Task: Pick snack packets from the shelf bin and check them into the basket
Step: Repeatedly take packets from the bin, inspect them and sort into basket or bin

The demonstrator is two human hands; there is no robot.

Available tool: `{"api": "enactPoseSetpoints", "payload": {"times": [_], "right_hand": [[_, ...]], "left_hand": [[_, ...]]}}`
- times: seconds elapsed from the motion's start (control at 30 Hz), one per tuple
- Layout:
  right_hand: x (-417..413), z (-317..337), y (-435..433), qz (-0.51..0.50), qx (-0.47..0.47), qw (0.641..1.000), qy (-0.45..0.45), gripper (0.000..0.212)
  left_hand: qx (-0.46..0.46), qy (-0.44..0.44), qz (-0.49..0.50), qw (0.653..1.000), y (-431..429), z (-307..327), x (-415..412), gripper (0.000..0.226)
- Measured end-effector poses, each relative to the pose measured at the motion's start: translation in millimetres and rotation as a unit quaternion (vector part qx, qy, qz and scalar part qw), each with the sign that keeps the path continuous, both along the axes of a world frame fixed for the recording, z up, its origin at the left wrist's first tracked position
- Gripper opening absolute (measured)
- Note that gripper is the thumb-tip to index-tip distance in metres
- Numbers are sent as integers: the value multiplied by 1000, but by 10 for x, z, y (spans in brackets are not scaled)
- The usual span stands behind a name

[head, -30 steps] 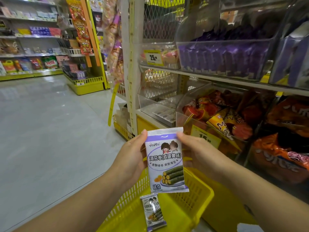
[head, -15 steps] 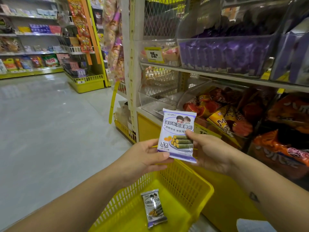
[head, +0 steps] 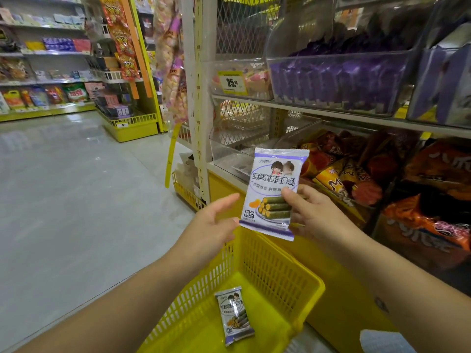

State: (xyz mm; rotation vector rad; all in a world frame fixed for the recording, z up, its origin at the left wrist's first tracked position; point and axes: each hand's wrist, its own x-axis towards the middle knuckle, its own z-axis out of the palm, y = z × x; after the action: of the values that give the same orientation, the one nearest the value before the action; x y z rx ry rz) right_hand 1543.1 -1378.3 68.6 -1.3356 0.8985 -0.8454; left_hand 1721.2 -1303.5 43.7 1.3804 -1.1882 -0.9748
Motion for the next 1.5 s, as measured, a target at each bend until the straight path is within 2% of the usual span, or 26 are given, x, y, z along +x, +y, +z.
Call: {"api": "enactPoseSetpoints", "payload": {"times": [0.07,0.13,0.2,0.3,0.4,0.53,0.63,0.7,0.8,0.87,0.97,1.1,1.2,1.3,1.37,1.5], "right_hand": [[53,-11,69,-15,-72,997,22,13],[116,-38,137,2,-132,991,32,13],[151,-71,183,42,-159,986,33,26],[164,-106,227,98,-161,981,48,38],[163,-101,203,96,-170,979,53,25],[69,-16,75,13,-111,994,16,21],[0,47,18,29,-54,997,-44,20],[-27,67,10,36,-62,996,-61,19],[-51,80,11,24,-109,992,-67,14],[-57,85,22,8,-135,989,-57,14],[-47,76,66,-12,-172,984,-34,14],[-27,73,86,-19,-170,985,-26,28],[-23,120,76,22,-110,992,-60,34],[-91,144,50,114,-45,989,-86,26],[-155,151,42,179,-18,983,-47,23],[-217,140,45,275,9,961,23,41]], "left_hand": [[-30,-79,9,996,10,20,-61,41],[-34,-42,-33,998,17,7,-143,54],[-29,22,-59,998,8,-11,-197,74],[-33,79,-59,995,-39,-44,-194,61],[-23,106,-60,992,-26,-40,-138,47],[20,151,-135,979,16,-32,-40,51],[57,153,-195,967,40,-38,-32,56],[71,160,-207,962,46,-44,-44,59],[61,138,-186,971,36,-51,-53,54],[40,93,-160,982,30,-63,-77,46],[-38,40,-85,995,-4,-65,-131,33],[-108,88,-38,989,-45,-4,-168,24],[-106,124,-43,986,-37,6,-146,29],[-83,198,-36,976,-41,1,-132,36],[-68,257,-19,964,-61,16,-103,37],[-59,322,14,945,-96,59,7,38]]}}
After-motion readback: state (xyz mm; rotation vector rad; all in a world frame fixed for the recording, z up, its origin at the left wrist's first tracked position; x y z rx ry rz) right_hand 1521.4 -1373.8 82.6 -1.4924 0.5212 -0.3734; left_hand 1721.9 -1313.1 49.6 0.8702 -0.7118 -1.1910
